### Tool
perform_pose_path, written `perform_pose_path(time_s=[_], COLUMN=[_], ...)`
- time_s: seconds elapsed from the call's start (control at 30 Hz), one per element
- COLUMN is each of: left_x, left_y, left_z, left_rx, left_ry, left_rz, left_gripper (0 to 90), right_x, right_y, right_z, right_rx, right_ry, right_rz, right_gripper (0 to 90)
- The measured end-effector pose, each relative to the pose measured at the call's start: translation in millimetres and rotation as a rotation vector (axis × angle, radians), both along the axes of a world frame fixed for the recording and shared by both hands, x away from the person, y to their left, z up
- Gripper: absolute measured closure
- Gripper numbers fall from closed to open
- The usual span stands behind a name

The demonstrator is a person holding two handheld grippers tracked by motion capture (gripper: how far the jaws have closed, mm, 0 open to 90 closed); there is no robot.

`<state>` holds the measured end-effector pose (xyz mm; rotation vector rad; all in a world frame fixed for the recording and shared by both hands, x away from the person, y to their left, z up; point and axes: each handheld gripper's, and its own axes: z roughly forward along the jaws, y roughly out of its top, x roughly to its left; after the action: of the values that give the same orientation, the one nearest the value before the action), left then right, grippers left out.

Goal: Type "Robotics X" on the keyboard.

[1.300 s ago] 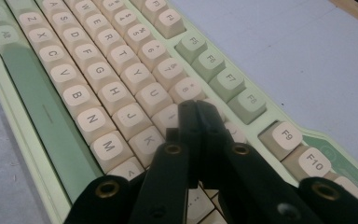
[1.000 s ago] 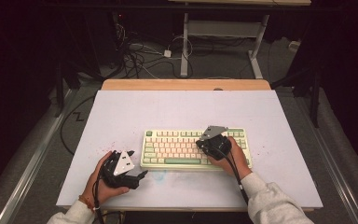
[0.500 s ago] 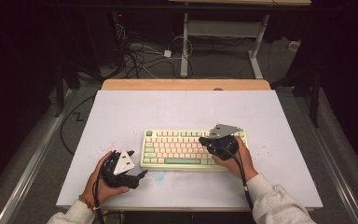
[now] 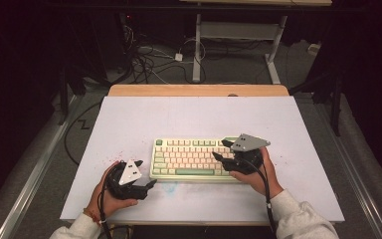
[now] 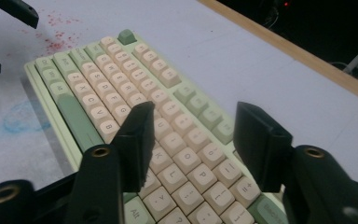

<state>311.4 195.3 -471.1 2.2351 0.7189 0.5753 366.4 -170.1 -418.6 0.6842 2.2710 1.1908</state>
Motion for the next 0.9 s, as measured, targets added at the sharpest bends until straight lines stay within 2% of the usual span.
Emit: perform_pose_path(time_s=[0.03,0.07,0.33,0.37,0.43,0.5,0.53,0.57,0.6,0.63,0.67,0.7,0.73,0.77,0.83,0.9], left_x=[0.0,0.1,0.0,-0.2,-0.7,-0.4,0.5,1.3,1.9,2.4,3.0,3.8,4.5,4.5,4.4,6.8], left_y=[-0.1,-0.2,1.9,2.8,3.3,3.6,3.6,3.2,3.0,2.6,2.1,1.2,0.1,-1.7,-5.6,-10.2], left_z=[0.2,0.4,8.7,10.2,13.4,16.2,17.7,18.6,19.6,20.5,21.2,21.6,22.2,22.9,24.9,27.7], left_rx=[0.0,0.0,-0.025,-0.037,-0.033,-0.044,-0.046,-0.049,-0.049,-0.045,-0.043,-0.043,-0.032,-0.016,-0.006,-0.001], left_ry=[0.0,0.001,0.006,0.009,0.008,0.02,0.031,0.04,0.047,0.052,0.055,0.058,0.063,0.063,0.063,0.077], left_rz=[0.002,0.003,0.023,0.015,0.026,0.023,0.023,0.022,0.017,0.013,0.011,0.009,0.003,-0.006,-0.025,-0.034], left_gripper=[21.7,21.7,24.7,27.4,32.1,39.4,50.5,50.5,54.8,64.5,64.5,68.3,77.7,77.7,87.3,87.7], right_x=[-1.4,-4.2,-18.3,-20.4,-24.7,-28.9,-32.8,-32.8,-34.6,-38.2,-38.2,-39.9,-41.8,-41.8,-46.8,-50.5], right_y=[-1.7,-4.5,-16.8,-19.5,-25.3,-30.8,-36.1,-36.1,-38.7,-43.8,-43.8,-46.2,-50.3,-50.3,-54.7,-58.3], right_z=[0.7,1.9,4.3,4.6,4.6,3.6,2.0,2.0,1.2,-0.6,-0.6,-1.6,-3.8,-3.8,-7.5,-9.9], right_rx=[0.007,0.011,0.015,0.019,0.019,0.012,0.012,0.012,0.007,0.001,0.001,0.003,-0.003,-0.003,-0.022,-0.017], right_ry=[-0.006,-0.019,-0.079,-0.083,-0.095,-0.104,-0.11,-0.11,-0.111,-0.118,-0.118,-0.119,-0.112,-0.112,-0.114,-0.107], right_rz=[0.0,-0.008,-0.054,-0.058,-0.071,-0.086,-0.097,-0.097,-0.102,-0.108,-0.108,-0.111,-0.118,-0.118,-0.128,-0.126], right_gripper=[40.9,34.3,29.0,28.6,28.1,27.8,27.7,27.7,27.7,27.7,27.7,27.7,27.3,27.3,27.2,27.2])
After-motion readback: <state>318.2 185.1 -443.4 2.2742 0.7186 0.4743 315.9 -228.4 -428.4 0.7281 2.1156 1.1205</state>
